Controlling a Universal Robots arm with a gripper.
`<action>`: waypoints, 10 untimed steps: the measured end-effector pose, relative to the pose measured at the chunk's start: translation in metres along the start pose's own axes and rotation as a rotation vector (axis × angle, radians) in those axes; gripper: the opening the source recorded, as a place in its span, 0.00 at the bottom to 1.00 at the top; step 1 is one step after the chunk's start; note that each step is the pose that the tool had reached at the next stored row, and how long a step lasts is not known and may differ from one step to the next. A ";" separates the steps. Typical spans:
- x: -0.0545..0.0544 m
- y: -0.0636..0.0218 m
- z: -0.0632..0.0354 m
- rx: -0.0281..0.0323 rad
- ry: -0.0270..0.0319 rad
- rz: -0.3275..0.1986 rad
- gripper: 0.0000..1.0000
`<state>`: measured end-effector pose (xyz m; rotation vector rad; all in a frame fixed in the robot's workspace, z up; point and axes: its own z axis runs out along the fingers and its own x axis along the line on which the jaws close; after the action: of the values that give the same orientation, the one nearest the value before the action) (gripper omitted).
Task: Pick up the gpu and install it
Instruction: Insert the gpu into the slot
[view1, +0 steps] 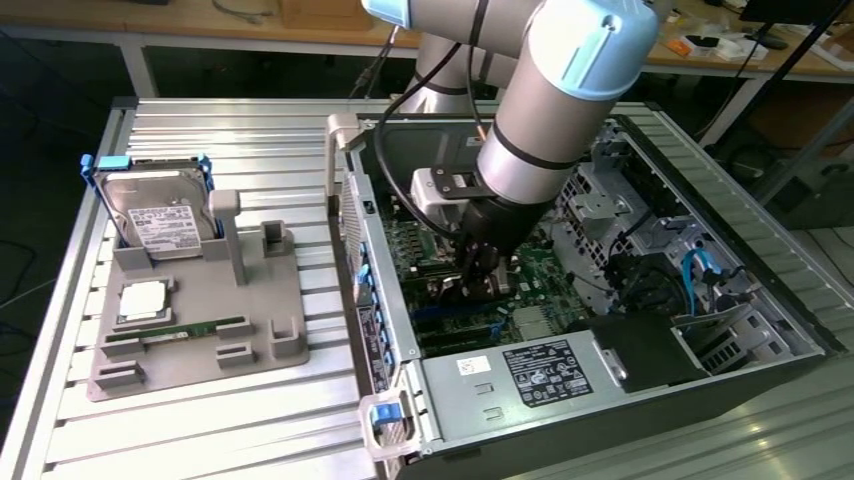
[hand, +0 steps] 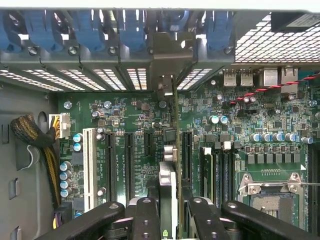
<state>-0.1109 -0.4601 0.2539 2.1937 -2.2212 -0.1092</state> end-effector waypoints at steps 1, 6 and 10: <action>0.000 0.0000 0.0000 0.0000 0.0000 0.000 0.27; 0.002 0.0000 0.0000 0.0000 -0.0002 0.000 0.27; 0.004 0.0000 -0.0001 0.0000 -0.0001 0.000 0.27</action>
<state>-0.1110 -0.4639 0.2538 2.1937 -2.2214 -0.1093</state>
